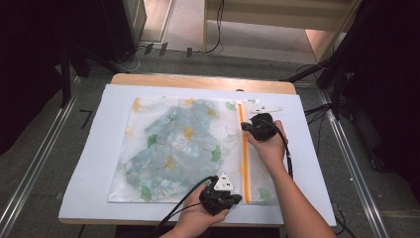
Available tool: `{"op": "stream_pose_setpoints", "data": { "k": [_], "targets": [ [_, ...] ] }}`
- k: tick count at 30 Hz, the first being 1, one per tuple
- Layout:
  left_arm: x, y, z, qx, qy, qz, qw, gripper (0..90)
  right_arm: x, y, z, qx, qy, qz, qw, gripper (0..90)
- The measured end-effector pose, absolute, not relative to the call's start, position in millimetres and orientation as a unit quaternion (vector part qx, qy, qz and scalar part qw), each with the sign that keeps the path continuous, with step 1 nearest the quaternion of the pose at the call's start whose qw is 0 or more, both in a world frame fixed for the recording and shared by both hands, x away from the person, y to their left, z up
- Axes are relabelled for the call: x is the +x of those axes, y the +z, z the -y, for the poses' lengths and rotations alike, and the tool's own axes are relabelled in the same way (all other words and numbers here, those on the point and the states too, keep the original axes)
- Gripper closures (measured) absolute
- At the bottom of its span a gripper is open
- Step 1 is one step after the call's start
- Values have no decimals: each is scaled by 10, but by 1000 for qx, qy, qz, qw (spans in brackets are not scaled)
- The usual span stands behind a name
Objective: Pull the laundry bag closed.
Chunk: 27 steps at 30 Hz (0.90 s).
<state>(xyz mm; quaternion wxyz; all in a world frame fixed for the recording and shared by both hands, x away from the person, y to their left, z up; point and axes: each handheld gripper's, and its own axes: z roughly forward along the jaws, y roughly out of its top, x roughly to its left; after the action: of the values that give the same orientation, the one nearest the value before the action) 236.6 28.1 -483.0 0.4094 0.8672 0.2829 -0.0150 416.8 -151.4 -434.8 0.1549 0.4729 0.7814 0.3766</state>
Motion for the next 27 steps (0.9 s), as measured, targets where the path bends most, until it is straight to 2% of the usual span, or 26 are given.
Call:
{"op": "stream_pose_setpoints", "data": {
  "k": [27],
  "targets": [
    [2384,-4835,-284,865,-26,-286,412,900,4874,-4325,1420,514,364,-762,147,900]
  ]
}}
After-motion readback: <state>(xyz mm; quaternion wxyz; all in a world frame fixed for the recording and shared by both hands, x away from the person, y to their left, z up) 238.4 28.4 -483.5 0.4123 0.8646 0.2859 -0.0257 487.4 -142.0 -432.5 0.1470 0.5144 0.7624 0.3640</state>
